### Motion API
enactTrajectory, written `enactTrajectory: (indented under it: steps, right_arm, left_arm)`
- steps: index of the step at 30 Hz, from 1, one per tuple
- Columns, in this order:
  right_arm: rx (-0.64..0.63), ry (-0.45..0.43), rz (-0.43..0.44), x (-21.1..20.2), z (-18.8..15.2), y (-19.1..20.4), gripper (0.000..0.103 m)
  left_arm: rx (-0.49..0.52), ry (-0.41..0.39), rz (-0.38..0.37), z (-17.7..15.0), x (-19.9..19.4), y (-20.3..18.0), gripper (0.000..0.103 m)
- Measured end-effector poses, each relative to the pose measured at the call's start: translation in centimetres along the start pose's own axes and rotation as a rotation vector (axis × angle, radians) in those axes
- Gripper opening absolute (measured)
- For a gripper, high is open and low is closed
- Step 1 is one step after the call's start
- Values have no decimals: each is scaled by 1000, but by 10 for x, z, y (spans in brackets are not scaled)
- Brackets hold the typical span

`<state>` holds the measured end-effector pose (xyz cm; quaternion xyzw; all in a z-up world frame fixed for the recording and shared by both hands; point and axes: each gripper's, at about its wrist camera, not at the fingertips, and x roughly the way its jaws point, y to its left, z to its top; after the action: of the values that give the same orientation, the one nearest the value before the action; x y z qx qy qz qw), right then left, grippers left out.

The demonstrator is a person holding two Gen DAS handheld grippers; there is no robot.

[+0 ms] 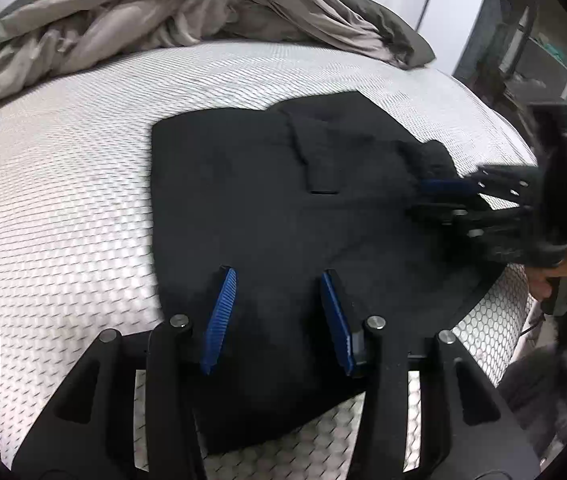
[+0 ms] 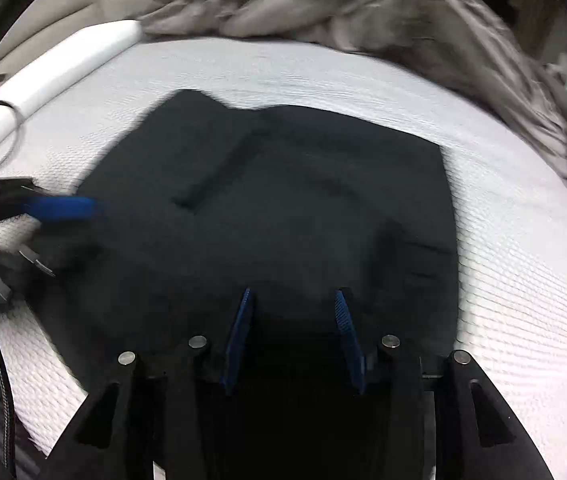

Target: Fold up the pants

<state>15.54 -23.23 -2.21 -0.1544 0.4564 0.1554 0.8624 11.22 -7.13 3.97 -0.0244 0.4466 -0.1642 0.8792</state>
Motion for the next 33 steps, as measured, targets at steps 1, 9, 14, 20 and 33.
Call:
enactTrajectory:
  steps: [1, 9, 14, 20, 33]
  right_arm:
    - [31, -22, 48, -7, -4, -8, 40]
    - [-50, -98, 214, -22, 0, 51, 40]
    - [-52, -41, 97, -16, -25, 17, 39]
    - [128, -150, 118, -56, -38, -52, 64]
    - [455, -97, 341, 10, -31, -109, 28]
  left_arm:
    - [-13, -7, 30, 1, -4, 2, 42]
    - [119, 26, -56, -10, 5, -31, 44]
    - [123, 29, -46, -17, -8, -19, 50]
    - [-78, -74, -48, -20, -36, 23, 56]
    - [-235, -26, -41, 0, 3, 51, 34]
